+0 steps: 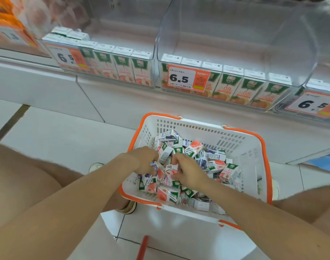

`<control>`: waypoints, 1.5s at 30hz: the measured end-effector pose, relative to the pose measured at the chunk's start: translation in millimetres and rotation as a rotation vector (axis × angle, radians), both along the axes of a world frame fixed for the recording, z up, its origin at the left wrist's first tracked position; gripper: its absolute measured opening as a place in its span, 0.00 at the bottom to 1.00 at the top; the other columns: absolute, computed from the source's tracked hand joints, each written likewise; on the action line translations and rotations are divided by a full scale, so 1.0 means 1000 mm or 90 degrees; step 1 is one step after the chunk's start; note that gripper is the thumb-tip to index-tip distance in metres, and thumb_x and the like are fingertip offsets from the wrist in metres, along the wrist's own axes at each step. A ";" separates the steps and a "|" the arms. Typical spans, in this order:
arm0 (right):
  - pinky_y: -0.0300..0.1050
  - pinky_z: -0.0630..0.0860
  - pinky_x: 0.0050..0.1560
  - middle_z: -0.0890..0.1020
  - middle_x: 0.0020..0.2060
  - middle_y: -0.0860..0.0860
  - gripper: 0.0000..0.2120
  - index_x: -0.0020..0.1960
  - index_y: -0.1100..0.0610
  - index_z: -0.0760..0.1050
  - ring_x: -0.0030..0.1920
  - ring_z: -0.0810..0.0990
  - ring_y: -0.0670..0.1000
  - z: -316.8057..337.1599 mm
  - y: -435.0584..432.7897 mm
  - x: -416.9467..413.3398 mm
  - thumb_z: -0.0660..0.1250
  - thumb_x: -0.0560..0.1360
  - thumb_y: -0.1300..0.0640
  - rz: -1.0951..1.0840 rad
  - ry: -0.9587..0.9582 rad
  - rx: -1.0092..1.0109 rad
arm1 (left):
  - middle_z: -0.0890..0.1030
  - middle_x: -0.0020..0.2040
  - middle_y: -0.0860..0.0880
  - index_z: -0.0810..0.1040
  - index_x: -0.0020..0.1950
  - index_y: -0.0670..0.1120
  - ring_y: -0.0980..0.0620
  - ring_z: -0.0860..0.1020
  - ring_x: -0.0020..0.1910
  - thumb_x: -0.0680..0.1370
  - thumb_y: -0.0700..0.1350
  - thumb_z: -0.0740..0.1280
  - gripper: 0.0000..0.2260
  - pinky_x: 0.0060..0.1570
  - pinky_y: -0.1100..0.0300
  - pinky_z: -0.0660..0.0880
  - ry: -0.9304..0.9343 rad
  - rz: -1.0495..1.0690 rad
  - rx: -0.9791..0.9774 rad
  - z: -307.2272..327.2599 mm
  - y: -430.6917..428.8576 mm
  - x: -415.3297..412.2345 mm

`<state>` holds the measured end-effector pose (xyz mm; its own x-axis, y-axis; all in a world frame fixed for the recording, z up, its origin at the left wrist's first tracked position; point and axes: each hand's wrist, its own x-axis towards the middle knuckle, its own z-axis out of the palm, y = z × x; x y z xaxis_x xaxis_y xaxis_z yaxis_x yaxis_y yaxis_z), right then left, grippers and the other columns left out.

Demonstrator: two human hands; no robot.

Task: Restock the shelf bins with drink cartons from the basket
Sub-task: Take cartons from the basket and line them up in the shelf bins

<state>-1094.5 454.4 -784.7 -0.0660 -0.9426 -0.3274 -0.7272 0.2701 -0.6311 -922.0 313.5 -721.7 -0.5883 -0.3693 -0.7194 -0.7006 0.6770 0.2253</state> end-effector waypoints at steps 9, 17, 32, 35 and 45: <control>0.50 0.82 0.50 0.81 0.41 0.50 0.24 0.62 0.55 0.78 0.40 0.83 0.51 0.088 -0.021 -0.022 0.83 0.70 0.52 -0.286 -0.196 -0.087 | 0.81 0.32 0.45 0.79 0.32 0.43 0.47 0.81 0.34 0.77 0.53 0.75 0.19 0.37 0.57 0.76 0.227 0.353 0.018 0.080 -0.015 0.001; 0.59 0.77 0.64 0.86 0.56 0.50 0.14 0.59 0.46 0.82 0.61 0.83 0.57 0.171 -0.026 -0.035 0.74 0.77 0.43 -0.302 -0.418 -0.102 | 0.79 0.40 0.42 0.76 0.45 0.39 0.43 0.83 0.42 0.80 0.39 0.66 0.05 0.35 0.58 0.79 0.456 0.716 0.348 0.139 -0.011 0.011; 0.49 0.82 0.52 0.84 0.53 0.40 0.22 0.61 0.42 0.79 0.52 0.83 0.41 0.266 -0.069 0.005 0.81 0.69 0.48 -0.194 -0.120 -0.380 | 0.86 0.46 0.50 0.77 0.62 0.49 0.50 0.82 0.40 0.67 0.47 0.84 0.28 0.45 0.53 0.75 0.675 0.766 0.300 0.194 -0.030 0.022; 0.58 0.84 0.49 0.86 0.50 0.43 0.19 0.57 0.45 0.78 0.49 0.85 0.47 0.269 -0.096 0.018 0.78 0.69 0.43 -0.225 -0.176 -0.426 | 0.83 0.57 0.51 0.73 0.65 0.52 0.51 0.82 0.47 0.66 0.46 0.85 0.33 0.46 0.54 0.76 0.732 0.828 0.160 0.204 -0.048 0.034; 0.41 0.69 0.56 0.72 0.63 0.54 0.26 0.78 0.55 0.66 0.57 0.76 0.56 0.303 -0.233 0.070 0.65 0.81 0.66 -0.057 0.117 -0.538 | 0.81 0.48 0.51 0.80 0.51 0.49 0.53 0.77 0.43 0.80 0.52 0.74 0.08 0.40 0.57 0.72 0.778 0.853 -0.002 0.212 -0.105 0.067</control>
<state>-1024.3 221.4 -481.9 -0.1343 -0.8536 0.5034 -0.8357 -0.1754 -0.5204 -855.0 208.5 -509.6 -0.0626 -0.9859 -0.1554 -0.1712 -0.1428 0.9748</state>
